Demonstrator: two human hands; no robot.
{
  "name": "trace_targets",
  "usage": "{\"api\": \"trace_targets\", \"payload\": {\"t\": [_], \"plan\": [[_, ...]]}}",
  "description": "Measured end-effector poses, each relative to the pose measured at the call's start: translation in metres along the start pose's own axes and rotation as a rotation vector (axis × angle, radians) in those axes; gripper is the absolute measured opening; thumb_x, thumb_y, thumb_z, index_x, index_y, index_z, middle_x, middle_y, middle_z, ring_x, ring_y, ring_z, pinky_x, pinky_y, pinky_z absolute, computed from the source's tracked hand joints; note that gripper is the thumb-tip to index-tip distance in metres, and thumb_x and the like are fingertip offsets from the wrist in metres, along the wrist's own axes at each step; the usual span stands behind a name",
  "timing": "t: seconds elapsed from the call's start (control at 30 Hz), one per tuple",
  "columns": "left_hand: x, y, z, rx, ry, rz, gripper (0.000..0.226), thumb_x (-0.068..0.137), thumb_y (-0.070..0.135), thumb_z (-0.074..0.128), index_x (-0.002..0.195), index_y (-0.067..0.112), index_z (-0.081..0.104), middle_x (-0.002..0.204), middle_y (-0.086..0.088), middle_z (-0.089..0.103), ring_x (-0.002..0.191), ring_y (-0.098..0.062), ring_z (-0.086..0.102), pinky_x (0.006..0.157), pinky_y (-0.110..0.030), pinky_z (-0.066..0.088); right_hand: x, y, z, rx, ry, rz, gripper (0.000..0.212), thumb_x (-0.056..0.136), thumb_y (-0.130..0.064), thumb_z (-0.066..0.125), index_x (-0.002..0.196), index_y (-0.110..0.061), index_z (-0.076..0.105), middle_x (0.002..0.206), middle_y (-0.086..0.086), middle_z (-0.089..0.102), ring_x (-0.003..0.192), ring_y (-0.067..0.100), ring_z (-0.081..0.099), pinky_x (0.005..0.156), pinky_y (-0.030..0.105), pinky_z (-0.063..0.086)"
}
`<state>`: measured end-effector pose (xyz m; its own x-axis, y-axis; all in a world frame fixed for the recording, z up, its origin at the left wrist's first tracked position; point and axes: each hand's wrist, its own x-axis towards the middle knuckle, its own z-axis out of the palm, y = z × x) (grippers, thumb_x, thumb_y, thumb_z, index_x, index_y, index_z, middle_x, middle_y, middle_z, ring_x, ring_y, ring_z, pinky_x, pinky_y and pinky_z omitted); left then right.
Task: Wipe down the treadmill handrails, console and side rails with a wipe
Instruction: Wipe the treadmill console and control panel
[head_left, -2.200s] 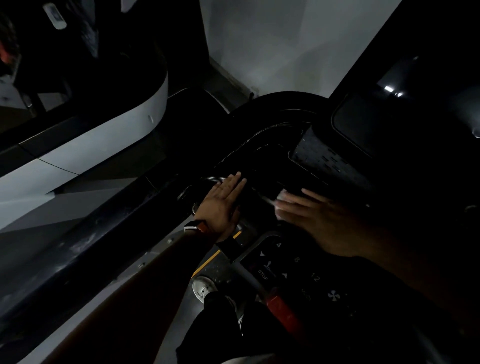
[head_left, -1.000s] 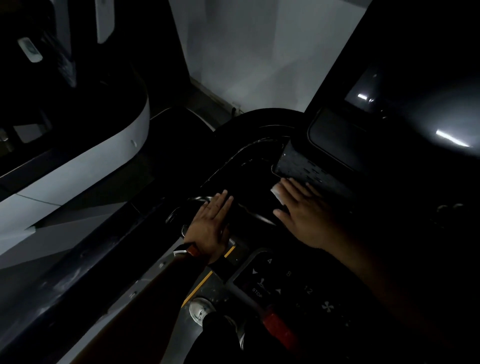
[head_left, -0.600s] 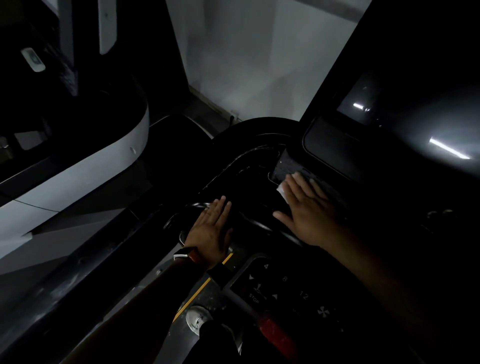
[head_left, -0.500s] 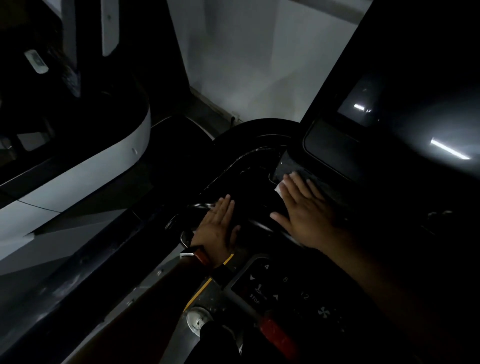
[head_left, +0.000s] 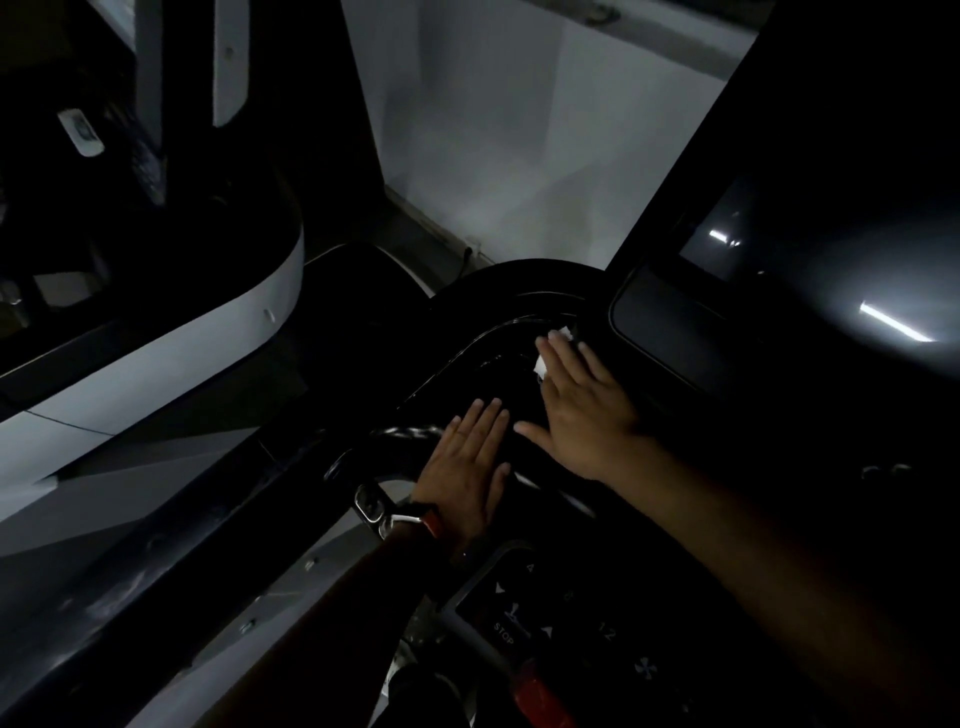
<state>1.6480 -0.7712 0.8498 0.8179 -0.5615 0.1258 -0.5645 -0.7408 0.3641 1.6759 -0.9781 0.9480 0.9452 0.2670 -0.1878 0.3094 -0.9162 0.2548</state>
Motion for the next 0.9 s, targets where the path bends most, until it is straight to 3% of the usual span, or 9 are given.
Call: {"api": "trace_targets", "payload": {"t": [0.2, 0.37, 0.43, 0.57, 0.6, 0.7, 0.8, 0.9], "plan": [[-0.001, 0.001, 0.001, -0.012, 0.010, 0.002, 0.063, 0.108, 0.042, 0.027, 0.163, 0.013, 0.019, 0.171, -0.003, 0.014, 0.159, -0.017, 0.001, 0.129, -0.041, 0.008, -0.022, 0.017, 0.025, 0.062, 0.029, -0.030, 0.089, 0.098, -0.067, 0.012, 0.147, -0.008, 0.058, 0.164, 0.014, 0.039, 0.157, 0.027, 0.028, 0.125, 0.050, 0.025], [0.000, 0.003, -0.001, -0.026, 0.032, -0.010, 0.063, 0.107, 0.041, 0.030, 0.163, 0.012, 0.022, 0.171, -0.003, 0.016, 0.159, -0.016, 0.000, 0.129, -0.039, 0.005, -0.055, 0.024, 0.037, 0.099, 0.085, -0.038, 0.093, 0.103, -0.071, 0.005, 0.151, -0.008, 0.053, 0.163, 0.010, 0.043, 0.155, 0.026, 0.033, 0.120, 0.050, 0.024], [0.000, 0.003, -0.001, -0.037, 0.041, -0.006, 0.063, 0.107, 0.040, 0.032, 0.162, 0.011, 0.024, 0.170, -0.004, 0.019, 0.159, -0.017, 0.004, 0.129, -0.039, 0.006, -0.047, 0.020, 0.032, 0.088, 0.064, -0.026, 0.100, 0.100, -0.074, -0.002, 0.155, -0.008, 0.048, 0.166, 0.011, 0.036, 0.158, 0.026, 0.025, 0.123, 0.050, 0.019], [0.000, 0.001, 0.001, -0.041, 0.020, -0.002, 0.063, 0.107, 0.041, 0.031, 0.163, 0.013, 0.023, 0.171, -0.003, 0.018, 0.159, -0.018, 0.005, 0.129, -0.043, 0.012, -0.004, 0.001, 0.009, 0.005, -0.081, 0.073, 0.114, 0.075, -0.073, -0.028, 0.165, -0.010, 0.002, 0.174, 0.011, -0.009, 0.160, 0.024, -0.016, 0.129, 0.045, -0.004], [0.000, 0.000, 0.001, -0.041, 0.014, -0.007, 0.063, 0.107, 0.042, 0.030, 0.163, 0.014, 0.022, 0.171, -0.002, 0.017, 0.159, -0.016, 0.004, 0.129, -0.043, 0.011, 0.001, -0.002, 0.004, -0.005, -0.099, 0.104, 0.115, 0.072, -0.071, -0.028, 0.165, -0.009, -0.002, 0.174, 0.012, -0.013, 0.159, 0.025, -0.020, 0.129, 0.045, -0.006], [0.000, 0.000, 0.000, -0.044, -0.005, -0.011, 0.064, 0.107, 0.043, 0.027, 0.164, 0.017, 0.014, 0.172, -0.001, 0.012, 0.159, -0.015, -0.001, 0.129, -0.042, 0.008, -0.021, 0.001, 0.009, 0.060, -0.082, 0.171, 0.111, 0.079, -0.073, -0.019, 0.166, -0.009, 0.007, 0.174, 0.012, -0.009, 0.160, 0.025, -0.015, 0.130, 0.044, 0.003], [0.000, 0.001, -0.001, -0.055, -0.010, -0.016, 0.064, 0.107, 0.043, 0.026, 0.164, 0.019, 0.011, 0.172, 0.000, 0.009, 0.159, -0.015, -0.003, 0.129, -0.039, 0.004, -0.072, 0.008, 0.033, 0.178, 0.033, 0.275, 0.099, 0.093, -0.076, 0.010, 0.161, -0.007, 0.035, 0.173, 0.011, 0.015, 0.161, 0.024, 0.009, 0.126, 0.048, 0.024], [-0.001, 0.002, 0.000, -0.046, -0.003, -0.019, 0.064, 0.107, 0.042, 0.025, 0.165, 0.018, 0.011, 0.172, 0.001, 0.006, 0.159, -0.014, -0.005, 0.129, -0.037, 0.000, -0.098, 0.011, 0.049, 0.254, 0.092, 0.314, 0.092, 0.097, -0.075, 0.021, 0.156, -0.008, 0.045, 0.171, 0.010, 0.025, 0.160, 0.024, 0.017, 0.124, 0.052, 0.027]]}}
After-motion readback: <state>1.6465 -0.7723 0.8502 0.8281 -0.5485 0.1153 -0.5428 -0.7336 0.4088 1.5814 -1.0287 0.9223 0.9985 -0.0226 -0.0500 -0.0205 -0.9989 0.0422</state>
